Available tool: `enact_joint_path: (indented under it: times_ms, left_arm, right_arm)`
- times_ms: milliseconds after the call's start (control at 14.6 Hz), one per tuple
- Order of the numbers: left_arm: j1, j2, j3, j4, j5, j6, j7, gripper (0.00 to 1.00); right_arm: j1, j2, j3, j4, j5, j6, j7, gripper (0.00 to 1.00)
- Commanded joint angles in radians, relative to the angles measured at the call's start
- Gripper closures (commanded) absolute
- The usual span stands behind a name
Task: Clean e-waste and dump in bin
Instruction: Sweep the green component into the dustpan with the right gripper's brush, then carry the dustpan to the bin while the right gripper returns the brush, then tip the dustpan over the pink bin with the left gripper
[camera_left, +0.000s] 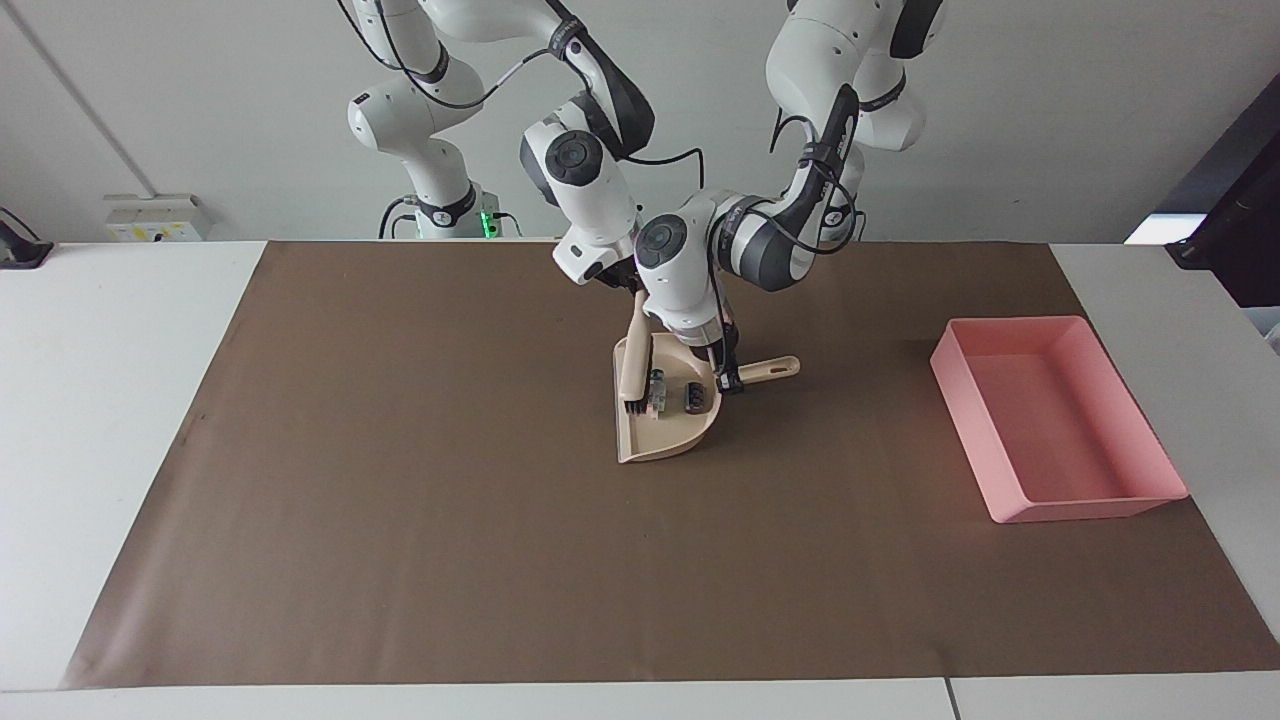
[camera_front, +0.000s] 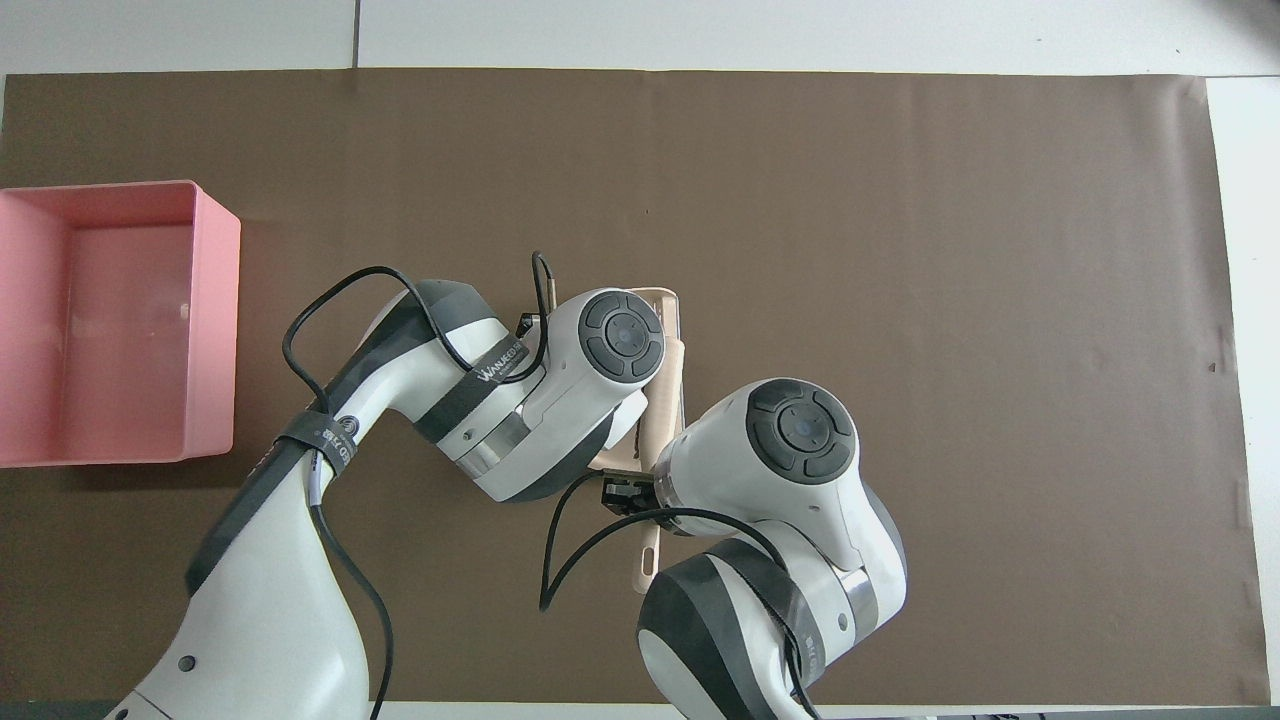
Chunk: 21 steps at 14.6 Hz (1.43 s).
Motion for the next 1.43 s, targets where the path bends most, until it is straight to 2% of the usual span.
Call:
enact_joint_path:
  times_ms: [0,205,410,751,956,1229,1365]
  left_arm:
    - [0.034,-0.036,0.003,-0.057,-0.048,0.075,0.052,1.0]
    - [0.085,-0.06,0.001,-0.063,-0.093,0.087,0.108,1.0]
    - [0.14,-0.1,0.001,-0.068,-0.153,0.088,0.183,1.0]
    - [0.267,-0.175,0.001,-0.068,-0.226,0.076,0.34,1.0]
    - [0.359,-0.194,0.001,-0.06,-0.258,0.076,0.432,1.0]
    - [0.54,-0.217,0.001,-0.037,-0.318,0.07,0.634,1.0]
    - [0.615,-0.206,0.003,0.029,-0.346,0.018,0.728,1.0]
  right_arm:
    - [-0.033,-0.049,0.002,0.003,-0.055,-0.074,0.013,1.0]
    - [-0.099,-0.12,0.0,0.005,-0.154,-0.185,0.013,1.0]
    - [-0.211,-0.186,0.002,0.005,-0.263,-0.286,-0.011,1.0]
    - [-0.445,-0.215,0.002,-0.002,-0.308,-0.354,-0.276,1.0]
    - [-0.579,-0.217,0.003,-0.058,-0.333,-0.317,-0.434,1.0]
    - [-0.702,-0.214,0.003,-0.185,-0.334,-0.164,-0.629,1.0]
    - [-0.772,-0.201,0.005,-0.25,-0.334,-0.063,-0.715,1.0]
